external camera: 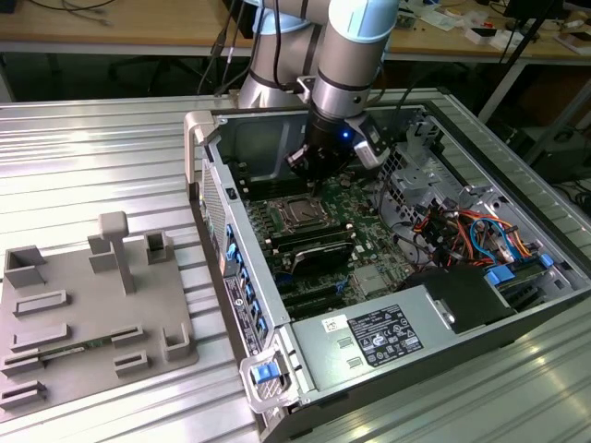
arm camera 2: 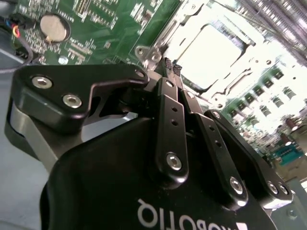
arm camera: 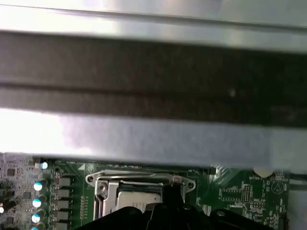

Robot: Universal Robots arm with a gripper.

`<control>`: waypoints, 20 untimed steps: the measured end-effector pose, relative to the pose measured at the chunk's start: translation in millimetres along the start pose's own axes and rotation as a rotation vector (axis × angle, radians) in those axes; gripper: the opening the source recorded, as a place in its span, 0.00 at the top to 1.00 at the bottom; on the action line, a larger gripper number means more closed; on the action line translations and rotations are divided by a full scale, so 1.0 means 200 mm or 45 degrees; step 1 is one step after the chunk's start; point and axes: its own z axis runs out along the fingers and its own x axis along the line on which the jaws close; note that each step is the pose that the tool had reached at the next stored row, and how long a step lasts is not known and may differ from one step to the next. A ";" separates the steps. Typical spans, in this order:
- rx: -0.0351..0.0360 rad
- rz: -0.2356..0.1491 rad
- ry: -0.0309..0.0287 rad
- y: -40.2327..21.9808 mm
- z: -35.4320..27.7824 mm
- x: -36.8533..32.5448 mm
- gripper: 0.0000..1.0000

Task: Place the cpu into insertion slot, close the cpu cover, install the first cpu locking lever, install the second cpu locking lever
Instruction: 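Install the second cpu locking lever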

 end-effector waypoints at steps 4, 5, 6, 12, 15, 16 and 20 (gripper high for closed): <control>-0.0003 0.001 0.0035 -0.055 0.001 0.002 0.89; -0.0003 0.002 0.0044 -0.065 0.001 0.000 0.89; -0.0003 0.003 0.0050 -0.070 0.001 -0.002 0.89; -0.0005 0.011 0.0124 -0.110 0.003 -0.025 0.89; -0.0008 0.016 0.0199 -0.131 0.004 -0.038 0.89; -0.0009 0.018 0.0227 -0.137 0.004 -0.043 0.89; -0.0013 0.024 0.0318 -0.162 0.005 -0.054 0.89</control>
